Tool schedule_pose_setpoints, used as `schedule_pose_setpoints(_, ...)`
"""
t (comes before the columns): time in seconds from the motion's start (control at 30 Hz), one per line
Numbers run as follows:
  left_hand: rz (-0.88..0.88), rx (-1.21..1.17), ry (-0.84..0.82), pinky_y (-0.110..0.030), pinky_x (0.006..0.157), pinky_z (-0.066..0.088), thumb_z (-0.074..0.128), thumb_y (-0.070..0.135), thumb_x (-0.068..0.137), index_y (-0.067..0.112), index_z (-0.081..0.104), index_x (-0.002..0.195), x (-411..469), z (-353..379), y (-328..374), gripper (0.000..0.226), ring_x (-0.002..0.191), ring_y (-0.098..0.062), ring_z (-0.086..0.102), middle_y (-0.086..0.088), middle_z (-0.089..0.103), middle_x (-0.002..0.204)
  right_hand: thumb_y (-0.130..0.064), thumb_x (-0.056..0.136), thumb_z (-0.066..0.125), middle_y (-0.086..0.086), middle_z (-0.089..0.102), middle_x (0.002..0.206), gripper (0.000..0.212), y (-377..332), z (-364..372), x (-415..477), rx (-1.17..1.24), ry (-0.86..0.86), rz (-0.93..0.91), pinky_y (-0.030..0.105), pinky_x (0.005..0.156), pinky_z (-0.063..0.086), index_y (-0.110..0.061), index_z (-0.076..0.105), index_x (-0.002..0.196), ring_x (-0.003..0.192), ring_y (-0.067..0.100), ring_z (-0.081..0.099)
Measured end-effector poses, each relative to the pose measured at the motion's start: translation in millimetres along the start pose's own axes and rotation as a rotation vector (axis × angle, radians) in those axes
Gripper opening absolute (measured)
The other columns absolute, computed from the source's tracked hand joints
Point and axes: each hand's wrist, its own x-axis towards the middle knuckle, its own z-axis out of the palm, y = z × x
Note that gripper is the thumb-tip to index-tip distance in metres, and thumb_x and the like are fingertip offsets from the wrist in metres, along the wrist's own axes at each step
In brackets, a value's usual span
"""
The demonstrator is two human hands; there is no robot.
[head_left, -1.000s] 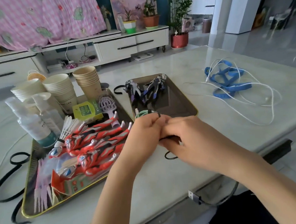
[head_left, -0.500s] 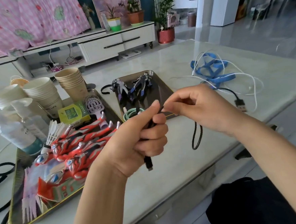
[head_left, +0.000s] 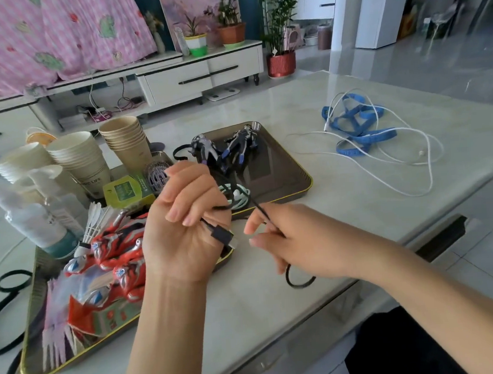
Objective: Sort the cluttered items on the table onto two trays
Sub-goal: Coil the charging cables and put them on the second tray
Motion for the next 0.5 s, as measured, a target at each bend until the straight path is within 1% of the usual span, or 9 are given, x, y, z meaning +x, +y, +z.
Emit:
schedule_pose_setpoints(0.1, 0.026, 0.010, -0.004, -0.026, 0.055, 0.045, 0.045, -0.003, 0.092, -0.001, 0.056, 0.076, 5, 3, -4, 0.019, 0.056, -0.018, 0.053, -0.015, 0.059, 0.070, -0.031, 0.099, 0.041, -0.009, 0.042, 0.066, 0.019, -14, 11, -5, -0.267, 0.013, -0.066, 0.027, 0.053, 0.034, -0.017, 0.047, 0.110, 0.056, 0.009, 0.044)
schedule_pose_setpoints(0.17, 0.132, 0.019, 0.046, -0.034, 0.065, 0.058, 0.043, 0.009, 0.094, 0.001, 0.060, 0.072, 14, 3, -18, 0.029, 0.072, -0.024, 0.067, -0.011, 0.065, 0.079, -0.033, 0.099, 0.040, -0.001, 0.050, 0.077, 0.018, -20, 10, -8, -0.367, 0.051, -0.114, 0.032, 0.058, 0.034, -0.018, 0.046, 0.107, 0.072, 0.021, 0.053)
schedule_pose_setpoints(0.23, 0.262, 0.326, 0.147, -0.036, 0.081, 0.057, 0.034, 0.019, 0.099, 0.007, 0.058, 0.072, 20, 6, -30, 0.038, 0.086, -0.025, 0.070, -0.011, 0.070, 0.083, -0.032, 0.098, 0.041, 0.003, 0.055, 0.086, 0.013, -21, 6, -9, -0.434, 0.067, -0.134, 0.032, 0.062, 0.033, -0.021, 0.046, 0.098, 0.087, 0.028, 0.056)
schedule_pose_setpoints(0.27, 0.289, 0.529, 0.172, -0.034, 0.085, 0.055, 0.031, 0.022, 0.100, 0.008, 0.058, 0.074, 22, 7, -36, 0.040, 0.090, -0.025, 0.070, -0.012, 0.072, 0.085, -0.030, 0.098, 0.042, 0.002, 0.053, 0.082, 0.012, -22, 4, -9, -0.460, 0.068, -0.143, 0.032, 0.061, 0.032, -0.020, 0.048, 0.095, 0.086, 0.028, 0.056)
schedule_pose_setpoints(0.33, 0.298, 0.944, 0.237, -0.028, 0.084, 0.055, 0.033, 0.024, 0.101, 0.007, 0.062, 0.078, 23, 4, -47, 0.041, 0.090, -0.021, 0.070, -0.011, 0.074, 0.087, -0.026, 0.095, 0.045, -0.001, 0.046, 0.072, 0.012, -21, 1, -9, -0.471, 0.079, -0.167, 0.034, 0.056, 0.032, -0.019, 0.050, 0.087, 0.079, 0.027, 0.055)
schedule_pose_setpoints(0.37, 0.298, 1.117, 0.272, -0.024, 0.080, 0.055, 0.034, 0.025, 0.101, 0.007, 0.064, 0.079, 23, 2, -50, 0.041, 0.085, -0.018, 0.070, -0.009, 0.074, 0.085, -0.025, 0.094, 0.047, 0.000, 0.051, 0.078, 0.012, -20, -1, -9, -0.457, 0.093, -0.192, 0.035, 0.055, 0.037, -0.019, 0.052, 0.084, 0.079, 0.027, 0.056)
schedule_pose_setpoints(0.43, 0.304, 1.314, 0.314, -0.023, 0.073, 0.051, 0.037, 0.028, 0.100, 0.010, 0.066, 0.076, 23, 1, -52, 0.041, 0.074, -0.013, 0.067, -0.003, 0.073, 0.078, -0.022, 0.090, 0.052, 0.003, 0.058, 0.109, 0.012, -15, -3, -7, -0.439, 0.117, -0.231, 0.038, 0.063, 0.048, -0.017, 0.060, 0.083, 0.085, 0.024, 0.059)
schedule_pose_setpoints(0.47, 0.309, 1.353, 0.325, -0.026, 0.073, 0.049, 0.038, 0.029, 0.099, 0.013, 0.066, 0.073, 22, 3, -52, 0.041, 0.071, -0.012, 0.064, 0.000, 0.072, 0.076, -0.019, 0.088, 0.054, -0.003, 0.056, 0.113, 0.012, -14, -6, -6, -0.428, 0.110, -0.217, 0.038, 0.064, 0.049, -0.016, 0.060, 0.078, 0.079, 0.022, 0.059)
schedule_pose_setpoints(0.5, 0.313, 1.378, 0.332, -0.027, 0.073, 0.047, 0.039, 0.029, 0.099, 0.015, 0.066, 0.072, 22, 4, -52, 0.041, 0.070, -0.012, 0.061, 0.003, 0.070, 0.074, -0.017, 0.086, 0.055, -0.015, 0.054, 0.105, 0.015, -13, -9, -7, -0.397, 0.100, -0.193, 0.037, 0.063, 0.048, -0.017, 0.057, 0.072, 0.069, 0.018, 0.055)
